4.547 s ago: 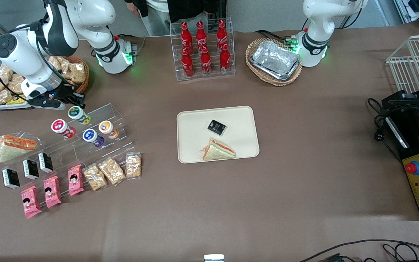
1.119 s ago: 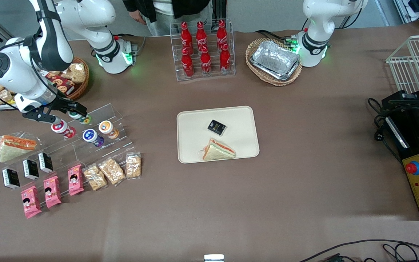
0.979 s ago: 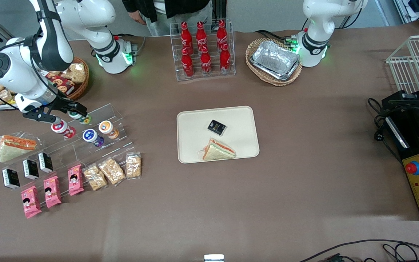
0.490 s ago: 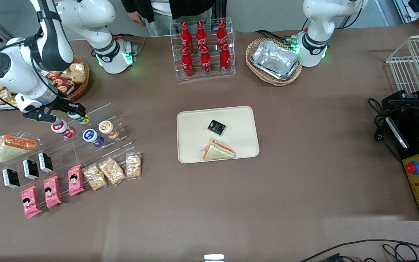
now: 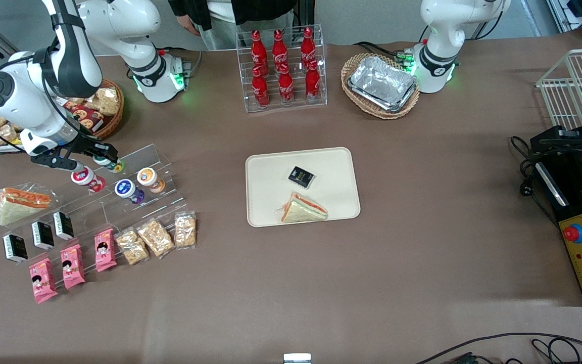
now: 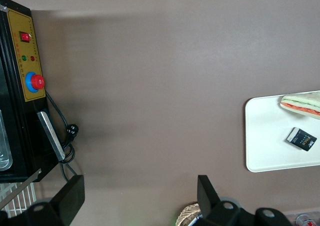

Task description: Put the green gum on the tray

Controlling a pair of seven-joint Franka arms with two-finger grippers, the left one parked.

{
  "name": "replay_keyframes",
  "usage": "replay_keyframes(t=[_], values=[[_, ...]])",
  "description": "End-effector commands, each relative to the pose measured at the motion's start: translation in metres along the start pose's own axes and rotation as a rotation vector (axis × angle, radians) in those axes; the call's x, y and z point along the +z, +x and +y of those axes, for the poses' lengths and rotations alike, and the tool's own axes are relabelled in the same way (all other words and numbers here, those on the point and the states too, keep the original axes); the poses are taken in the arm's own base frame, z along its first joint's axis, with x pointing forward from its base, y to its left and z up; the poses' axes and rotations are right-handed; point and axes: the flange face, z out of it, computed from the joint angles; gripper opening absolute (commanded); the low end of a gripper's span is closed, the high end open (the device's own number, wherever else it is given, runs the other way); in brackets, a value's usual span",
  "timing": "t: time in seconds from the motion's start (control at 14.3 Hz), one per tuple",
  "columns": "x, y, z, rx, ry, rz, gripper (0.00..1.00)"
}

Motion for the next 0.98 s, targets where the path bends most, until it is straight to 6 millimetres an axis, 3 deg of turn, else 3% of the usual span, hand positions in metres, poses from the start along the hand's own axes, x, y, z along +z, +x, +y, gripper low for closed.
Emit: replay_keyframes(t=[0.0, 0.21, 0.42, 0.63, 0.77, 0.91], values=[[-0.038, -0.019, 0.003, -0.010, 0.006, 0.014, 0.30], [-0.095, -0.035, -0.004, -0.034, -0.008, -0.012, 0.29], [-0.140, -0.047, -0.030, -0.075, -0.046, -0.037, 0.29], [-0.170, -0.066, -0.093, -0.102, -0.018, -0.028, 0.28], [-0.170, -0.089, -0.155, -0.077, -0.018, -0.019, 0.27], [-0.158, -0.108, -0.214, -0.069, -0.023, -0.002, 0.26]])
